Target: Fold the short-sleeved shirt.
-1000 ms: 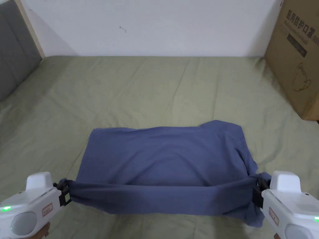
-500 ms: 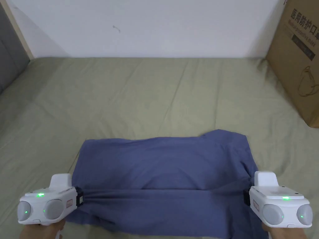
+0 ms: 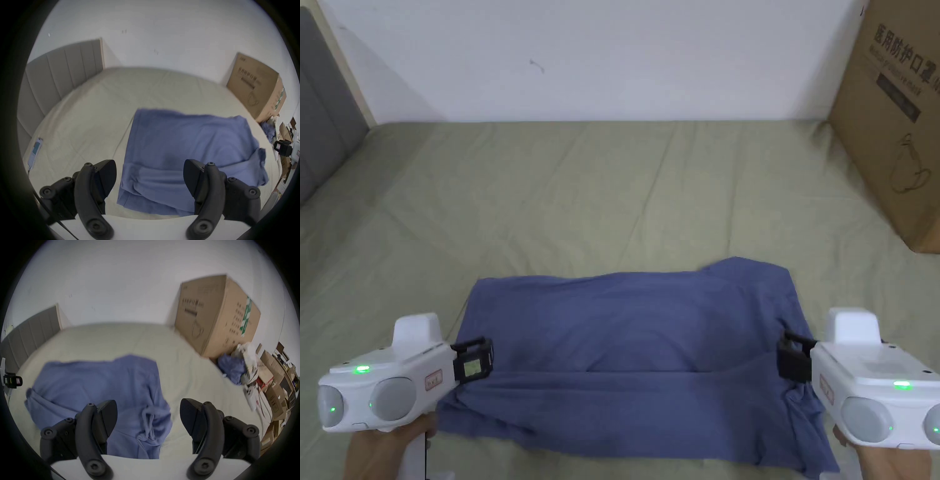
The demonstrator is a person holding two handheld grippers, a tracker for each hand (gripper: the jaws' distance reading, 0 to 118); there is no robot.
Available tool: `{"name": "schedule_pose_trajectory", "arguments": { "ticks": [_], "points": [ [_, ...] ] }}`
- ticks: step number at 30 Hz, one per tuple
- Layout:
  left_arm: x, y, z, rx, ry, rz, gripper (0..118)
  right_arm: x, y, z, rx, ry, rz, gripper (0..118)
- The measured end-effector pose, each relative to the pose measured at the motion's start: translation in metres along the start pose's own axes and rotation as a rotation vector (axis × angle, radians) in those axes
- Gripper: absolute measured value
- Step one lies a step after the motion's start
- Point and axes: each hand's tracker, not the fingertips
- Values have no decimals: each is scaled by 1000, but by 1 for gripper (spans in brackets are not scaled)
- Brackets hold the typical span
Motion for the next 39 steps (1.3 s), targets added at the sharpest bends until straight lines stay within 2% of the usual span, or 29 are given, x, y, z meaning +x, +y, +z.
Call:
{"name": "schedule_pose_trajectory", "arguments": {
  "ticks": [5,9,13,16,17,18,19,20,21,27,37,39],
  "points": [
    [19,14,72,202,-16,-28,90,6,33,77,229,8,-28,83],
    [35,9,111,327,5,-81,90,5,37,118,336,-4,-20,83],
    [49,-8,132,419,25,-129,79,3,26,141,362,-11,-17,83],
    [56,-21,138,448,37,-145,41,0,15,149,378,-22,-16,76],
    [57,-25,140,453,40,-141,19,0,12,151,379,-17,-19,67],
    [58,-29,139,457,39,-138,2,-1,10,152,379,-18,-20,54],
    [57,-32,141,459,27,-132,0,-1,7,153,380,-17,-19,37],
    [56,-35,142,455,19,-110,0,-1,5,153,377,-5,-23,9],
    [55,-37,143,455,4,-100,0,0,4,153,373,16,-38,0],
    [46,-37,138,410,-8,-84,0,-6,3,149,359,22,-41,0],
    [-9,-29,40,-12,-11,-51,0,-3,9,132,330,20,-53,0],
    [-19,-33,20,-69,-7,-30,6,-3,8,126,315,14,-50,0]
  ]
}}
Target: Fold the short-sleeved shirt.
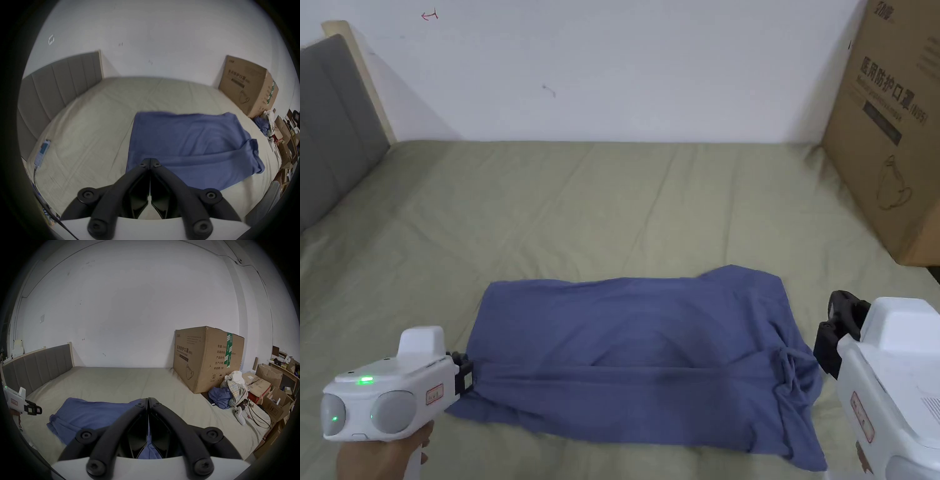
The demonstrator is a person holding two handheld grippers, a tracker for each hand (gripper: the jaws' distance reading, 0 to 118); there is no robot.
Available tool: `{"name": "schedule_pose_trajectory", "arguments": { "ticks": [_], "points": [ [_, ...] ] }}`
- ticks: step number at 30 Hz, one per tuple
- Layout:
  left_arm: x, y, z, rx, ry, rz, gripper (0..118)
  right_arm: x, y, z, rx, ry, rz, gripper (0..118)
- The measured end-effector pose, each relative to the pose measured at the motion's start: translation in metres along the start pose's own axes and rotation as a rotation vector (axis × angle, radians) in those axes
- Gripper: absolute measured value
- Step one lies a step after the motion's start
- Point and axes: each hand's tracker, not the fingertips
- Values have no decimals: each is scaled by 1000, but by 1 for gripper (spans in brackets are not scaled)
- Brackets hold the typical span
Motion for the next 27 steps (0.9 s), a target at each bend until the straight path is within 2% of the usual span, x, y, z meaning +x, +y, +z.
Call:
{"name": "schedule_pose_trajectory", "arguments": {
  "ticks": [1,3,5,8,10,13,15,16,17,18,19,20,21,22,23,24,25,26,27],
  "points": [
    [-6,-1,-12,-61,14,25,14,0,-1,-2,-7,-4,2,0],
    [-14,-4,-30,-127,16,62,59,2,-4,-7,-25,-6,2,0],
    [-20,-9,-46,-175,48,77,87,4,-8,-12,-42,-12,-1,0],
    [-19,-18,-60,-185,107,17,90,7,-15,-21,-73,-24,1,0],
    [-21,-22,-72,-221,113,17,88,9,-19,-26,-96,-27,-2,0],
    [-21,-29,-87,-270,109,28,64,11,-26,-33,-123,-33,-6,0],
    [-16,-33,-89,-265,85,18,56,13,-30,-37,-140,-36,-10,0],
    [-13,-33,-86,-253,112,0,44,15,-33,-40,-151,-37,-14,0],
    [-11,-32,-85,-252,104,-5,44,15,-36,-43,-166,-41,-17,0],
    [-10,-31,-84,-248,91,-8,39,16,-39,-47,-184,-44,-21,0],
    [-7,-31,-82,-239,78,-13,19,19,-45,-53,-223,-43,-30,0],
    [-5,-31,-81,-231,66,-22,5,22,-53,-59,-264,-45,-41,2],
    [-3,-31,-80,-232,74,-37,4,23,-59,-66,-298,-65,-43,6],
    [-2,-30,-78,-227,79,-63,3,26,-68,-74,-353,-60,-42,19],
    [0,-29,-74,-211,77,-69,3,29,-78,-81,-410,-49,-46,46],
    [-1,-28,-69,-200,72,-64,3,31,-89,-87,-446,-50,-49,66],
    [-1,-25,-63,-180,68,-57,3,31,-103,-96,-503,-44,-47,79],
    [-1,-23,-58,-167,61,-54,3,31,-116,-101,-550,-48,-47,87],
    [0,-20,-53,-161,55,-53,3,30,-127,-104,-589,-43,-36,87]
  ]
}}
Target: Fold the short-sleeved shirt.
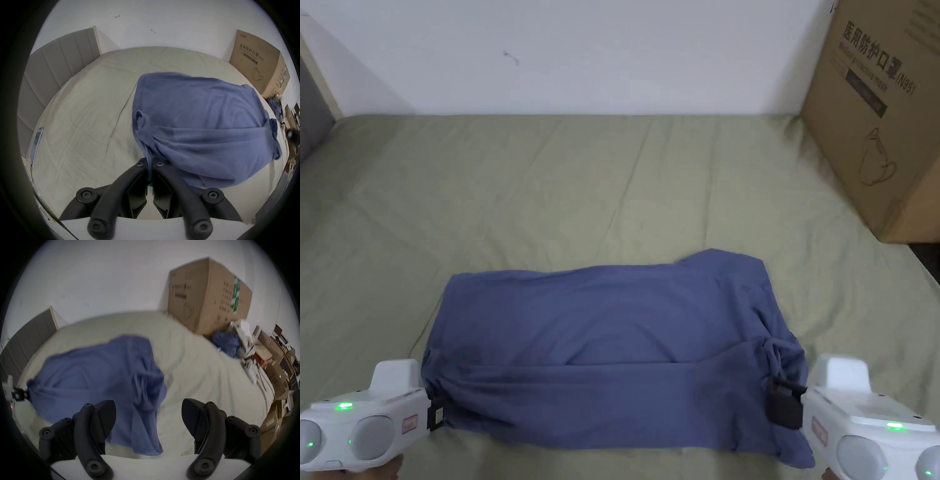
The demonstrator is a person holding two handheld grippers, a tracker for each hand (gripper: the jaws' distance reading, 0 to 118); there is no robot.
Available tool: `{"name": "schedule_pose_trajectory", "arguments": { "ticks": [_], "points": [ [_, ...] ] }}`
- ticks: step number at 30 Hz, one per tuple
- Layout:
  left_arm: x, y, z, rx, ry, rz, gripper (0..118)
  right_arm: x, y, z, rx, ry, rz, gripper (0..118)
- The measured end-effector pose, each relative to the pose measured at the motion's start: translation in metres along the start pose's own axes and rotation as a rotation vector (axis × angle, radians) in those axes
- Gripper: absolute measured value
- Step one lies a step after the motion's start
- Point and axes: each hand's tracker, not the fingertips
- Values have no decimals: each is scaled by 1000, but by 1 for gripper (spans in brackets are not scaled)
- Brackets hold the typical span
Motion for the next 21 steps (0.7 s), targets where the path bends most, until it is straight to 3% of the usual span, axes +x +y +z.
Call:
{"name": "schedule_pose_trajectory", "arguments": {
  "ticks": [4,6,7,8,9,11,21],
  "points": [
    [1,5,13,18,-12,-3,3,-1,-32,-26,-105,17,-32,86],
    [1,5,15,21,-15,1,3,-2,-42,-32,-131,30,-38,74],
    [1,5,14,20,-15,4,3,-2,-46,-35,-140,44,-43,58],
    [-1,4,12,17,-15,10,3,0,-49,-36,-144,80,-58,27],
    [-3,4,11,13,-17,20,3,3,-50,-36,-140,101,-92,17],
    [-7,2,13,11,-25,48,3,0,-43,-19,-115,127,-131,13],
    [-28,-24,53,25,-55,115,2,31,-41,48,-8,135,-110,13]
  ]
}}
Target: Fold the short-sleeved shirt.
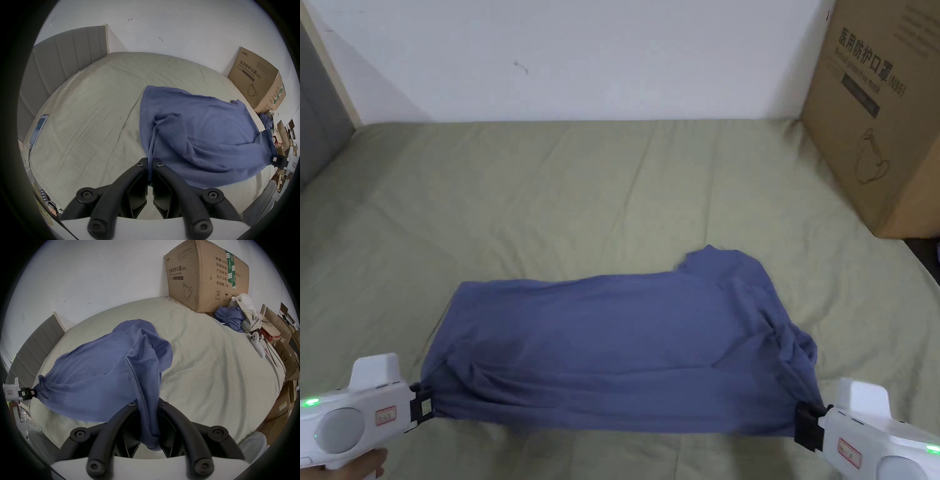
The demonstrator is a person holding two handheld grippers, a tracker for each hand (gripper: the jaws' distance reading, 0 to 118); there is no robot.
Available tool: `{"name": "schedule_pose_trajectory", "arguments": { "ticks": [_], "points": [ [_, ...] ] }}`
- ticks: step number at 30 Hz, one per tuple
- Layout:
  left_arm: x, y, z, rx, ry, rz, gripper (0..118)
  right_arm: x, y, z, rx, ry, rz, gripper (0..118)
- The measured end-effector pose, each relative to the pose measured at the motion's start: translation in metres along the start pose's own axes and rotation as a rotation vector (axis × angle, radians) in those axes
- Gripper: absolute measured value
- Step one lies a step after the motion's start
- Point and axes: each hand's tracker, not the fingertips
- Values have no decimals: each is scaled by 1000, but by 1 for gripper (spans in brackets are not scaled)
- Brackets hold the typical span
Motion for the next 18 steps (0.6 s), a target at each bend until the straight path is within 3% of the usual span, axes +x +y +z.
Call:
{"name": "schedule_pose_trajectory", "arguments": {
  "ticks": [5,16,18],
  "points": [
    [-9,-40,14,-39,-9,6,2,22,-27,4,-71,22,-60,13],
    [-5,-75,-13,-152,50,39,3,23,-55,-32,-183,-47,-96,13],
    [0,-71,-10,-155,61,19,11,14,-52,-24,-176,-56,-78,17]
  ]
}}
